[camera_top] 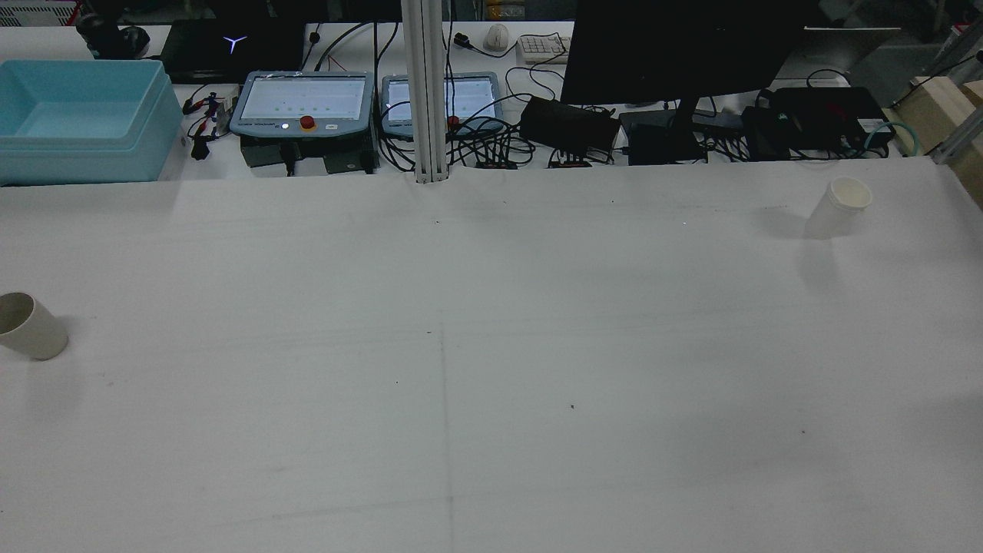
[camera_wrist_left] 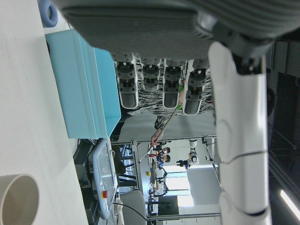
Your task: Pour water
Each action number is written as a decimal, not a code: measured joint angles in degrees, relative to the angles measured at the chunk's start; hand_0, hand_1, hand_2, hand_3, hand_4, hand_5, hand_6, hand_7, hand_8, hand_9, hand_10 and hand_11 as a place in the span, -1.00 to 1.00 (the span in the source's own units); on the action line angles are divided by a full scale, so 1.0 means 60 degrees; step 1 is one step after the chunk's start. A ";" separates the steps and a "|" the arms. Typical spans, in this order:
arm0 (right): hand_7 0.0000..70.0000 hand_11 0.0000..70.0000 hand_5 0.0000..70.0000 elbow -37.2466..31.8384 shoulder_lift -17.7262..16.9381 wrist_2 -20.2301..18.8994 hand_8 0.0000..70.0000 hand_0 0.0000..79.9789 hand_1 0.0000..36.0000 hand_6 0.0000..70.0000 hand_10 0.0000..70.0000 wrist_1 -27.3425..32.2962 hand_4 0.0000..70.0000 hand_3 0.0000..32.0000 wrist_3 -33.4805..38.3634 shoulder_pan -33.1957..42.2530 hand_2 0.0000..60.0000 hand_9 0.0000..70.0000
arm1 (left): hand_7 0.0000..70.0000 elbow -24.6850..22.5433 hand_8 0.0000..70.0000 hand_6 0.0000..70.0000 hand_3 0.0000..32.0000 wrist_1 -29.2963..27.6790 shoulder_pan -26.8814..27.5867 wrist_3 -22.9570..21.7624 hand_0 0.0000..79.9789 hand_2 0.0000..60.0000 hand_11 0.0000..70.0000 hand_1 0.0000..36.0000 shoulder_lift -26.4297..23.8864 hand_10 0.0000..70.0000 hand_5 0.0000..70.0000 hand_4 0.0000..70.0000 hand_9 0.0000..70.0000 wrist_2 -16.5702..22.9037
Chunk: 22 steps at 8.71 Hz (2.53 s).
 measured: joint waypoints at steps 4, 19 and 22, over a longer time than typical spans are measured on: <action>-0.58 -0.85 -0.42 -0.0056 -0.0158 0.0052 -0.83 0.27 0.07 -0.76 -0.93 0.0258 -0.75 -0.51 -0.0085 -0.0796 -0.46 -0.81 | -0.71 0.0840 -0.86 -0.83 -1.00 -0.1087 0.0178 0.1719 0.43 -1.00 -0.87 -0.33 -0.0037 -0.95 -1.00 -0.41 -0.98 -0.0294; -0.61 -0.92 -0.38 -0.0320 -0.0131 0.0788 -0.85 0.38 0.34 -0.79 -0.99 0.0174 -0.82 -0.43 -0.0605 -0.2605 -0.40 -0.85 | -0.95 0.4662 -0.87 -1.00 -1.00 -0.2861 0.3667 0.3938 0.39 -1.00 -1.00 -0.31 -0.2202 -1.00 -1.00 -0.82 -1.00 -0.2688; -0.63 -0.93 -0.40 -0.0315 -0.0118 0.0788 -0.87 0.37 0.34 -0.81 -1.00 0.0173 -0.85 -0.40 -0.0590 -0.2648 -0.42 -0.87 | -0.95 0.4783 -0.87 -1.00 -1.00 -0.2900 0.3910 0.3946 0.45 -1.00 -1.00 -0.18 -0.2428 -1.00 -1.00 -0.84 -1.00 -0.3079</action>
